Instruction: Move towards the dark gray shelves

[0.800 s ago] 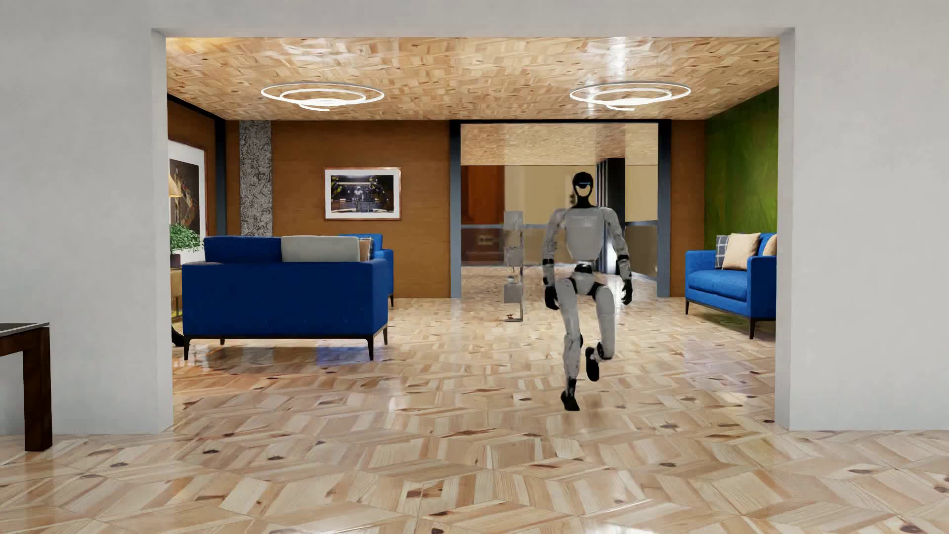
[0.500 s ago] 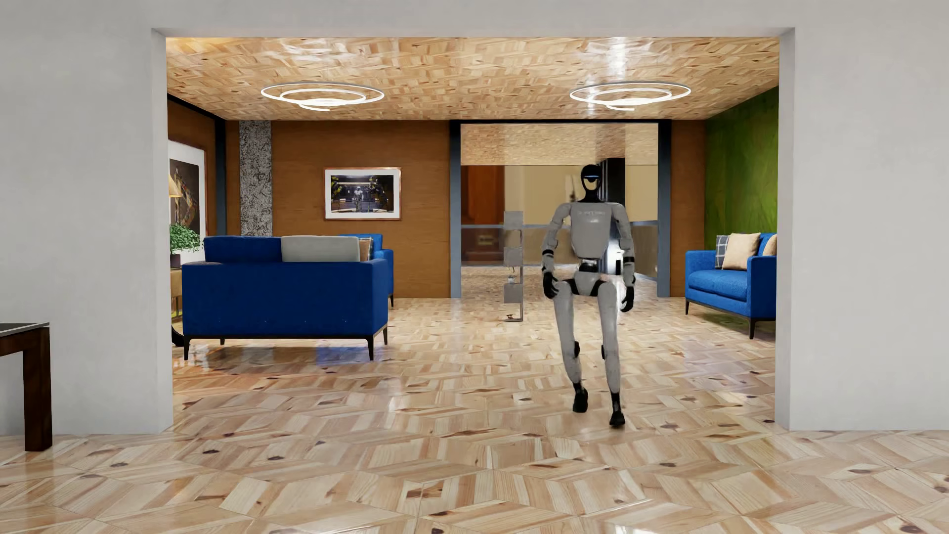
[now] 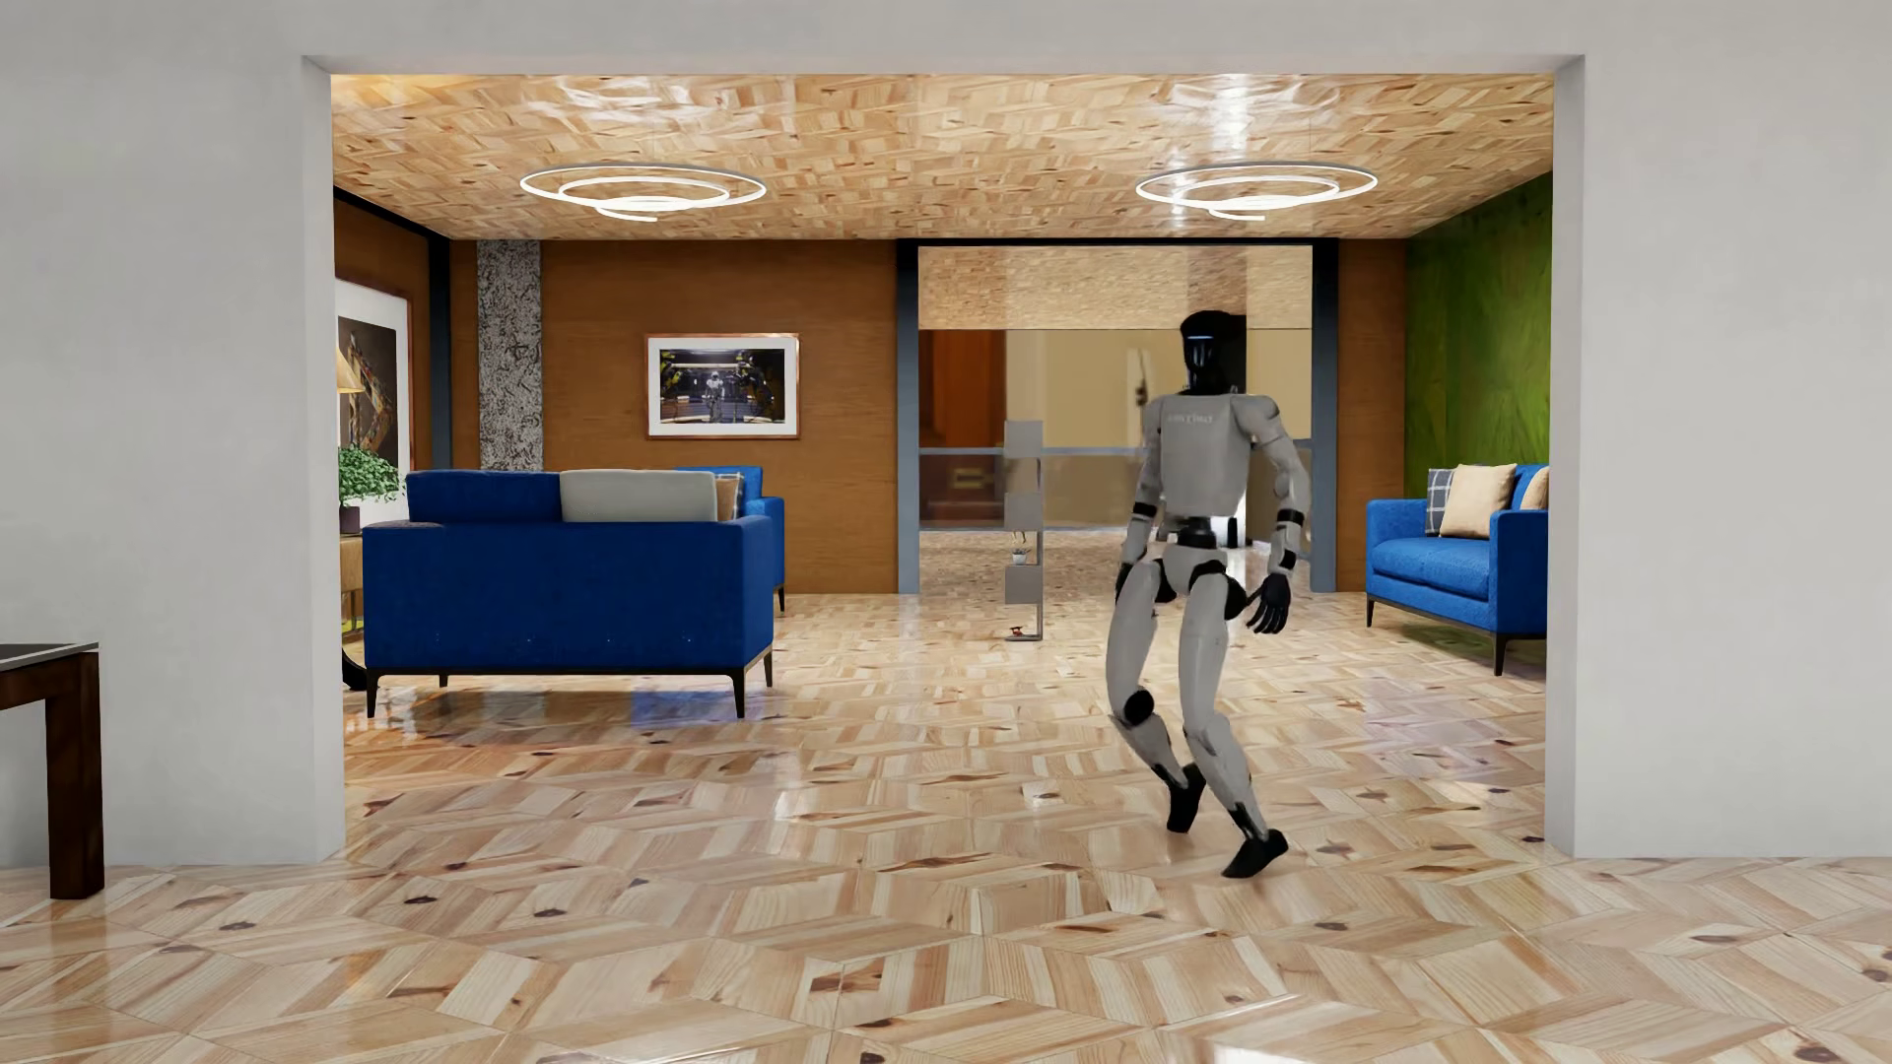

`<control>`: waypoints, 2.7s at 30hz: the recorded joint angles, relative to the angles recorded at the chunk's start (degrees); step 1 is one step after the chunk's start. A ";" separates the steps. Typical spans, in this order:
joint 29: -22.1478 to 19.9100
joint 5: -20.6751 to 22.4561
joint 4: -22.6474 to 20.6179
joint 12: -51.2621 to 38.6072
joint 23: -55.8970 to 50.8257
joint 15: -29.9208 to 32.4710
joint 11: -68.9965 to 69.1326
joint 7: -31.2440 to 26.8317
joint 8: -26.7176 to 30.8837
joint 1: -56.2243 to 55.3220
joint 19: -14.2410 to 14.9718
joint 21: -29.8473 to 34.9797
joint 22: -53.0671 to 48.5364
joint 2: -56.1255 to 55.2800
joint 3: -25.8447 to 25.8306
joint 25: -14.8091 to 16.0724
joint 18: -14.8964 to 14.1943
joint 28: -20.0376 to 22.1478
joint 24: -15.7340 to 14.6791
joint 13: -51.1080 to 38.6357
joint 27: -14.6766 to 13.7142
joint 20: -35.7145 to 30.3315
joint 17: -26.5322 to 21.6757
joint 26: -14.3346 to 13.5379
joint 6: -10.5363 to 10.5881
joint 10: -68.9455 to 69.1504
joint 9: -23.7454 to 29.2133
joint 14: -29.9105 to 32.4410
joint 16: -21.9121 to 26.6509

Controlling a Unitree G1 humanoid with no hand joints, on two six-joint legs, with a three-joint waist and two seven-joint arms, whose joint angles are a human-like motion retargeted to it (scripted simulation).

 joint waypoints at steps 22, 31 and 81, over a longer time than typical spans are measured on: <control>0.00 1.47 3.89 -7.61 -3.13 -23.39 -11.99 0.00 0.00 4.72 0.00 0.56 -7.83 -16.53 -10.20 0.00 0.00 0.00 0.00 0.99 0.00 -0.28 0.66 0.00 -1.36 -1.17 3.81 -6.22 2.97; 0.00 -0.78 3.91 -2.65 -1.58 -11.86 1.28 0.00 0.00 18.28 0.00 2.74 -11.10 -26.46 -17.57 0.00 0.00 0.00 0.00 4.04 0.00 -1.33 3.22 0.00 0.20 -4.44 2.64 -1.39 0.66; 0.00 3.12 -8.09 11.93 -25.97 -28.50 -3.55 0.00 0.00 -21.08 0.00 -11.44 22.73 23.38 14.32 0.00 0.00 0.00 0.00 -14.42 0.00 -9.02 -3.25 0.00 -4.85 2.97 0.03 5.57 -0.48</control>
